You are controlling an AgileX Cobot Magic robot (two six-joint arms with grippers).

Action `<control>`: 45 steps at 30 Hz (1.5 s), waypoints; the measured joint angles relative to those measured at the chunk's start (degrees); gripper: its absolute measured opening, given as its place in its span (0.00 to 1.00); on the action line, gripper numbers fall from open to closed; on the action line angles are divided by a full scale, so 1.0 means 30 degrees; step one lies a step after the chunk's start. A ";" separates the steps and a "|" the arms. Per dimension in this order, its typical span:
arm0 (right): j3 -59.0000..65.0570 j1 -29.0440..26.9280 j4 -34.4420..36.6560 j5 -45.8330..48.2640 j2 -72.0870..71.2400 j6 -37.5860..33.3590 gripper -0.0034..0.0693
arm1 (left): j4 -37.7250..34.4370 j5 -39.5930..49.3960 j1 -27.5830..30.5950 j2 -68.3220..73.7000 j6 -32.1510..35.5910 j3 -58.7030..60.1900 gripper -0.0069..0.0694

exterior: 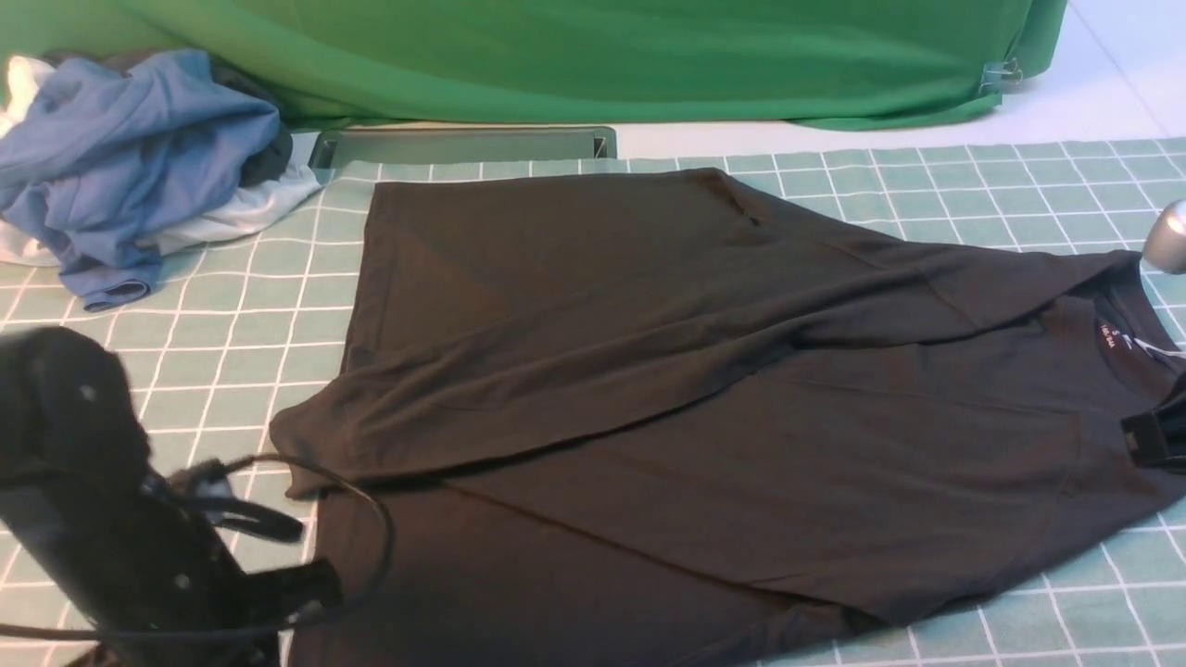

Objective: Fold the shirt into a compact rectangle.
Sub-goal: 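Grasp the near edge of the shirt at its hem and shoulder corners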

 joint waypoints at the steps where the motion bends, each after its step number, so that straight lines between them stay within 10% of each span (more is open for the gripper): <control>1: 0.0000 0.0000 0.0123 0.0052 0.0113 0.0000 0.09 | 0.0197 -0.0217 -0.0517 0.0000 -0.0283 0.0023 0.30; 21: 0.0000 0.0000 0.0931 0.0108 0.0654 -0.0069 0.11 | 0.0175 -0.4130 -0.2448 0.0000 -0.1699 0.0585 0.73; 37: -0.0030 0.0770 0.1200 0.0343 0.1091 -0.0544 0.20 | 0.0227 -0.5022 -0.2456 -0.0364 -0.1309 0.1586 0.50; 45: 0.1760 0.6038 0.0206 -0.1242 0.2402 -0.2040 0.53 | 0.0778 -0.5011 -0.2456 -0.0389 -0.0321 0.1665 0.15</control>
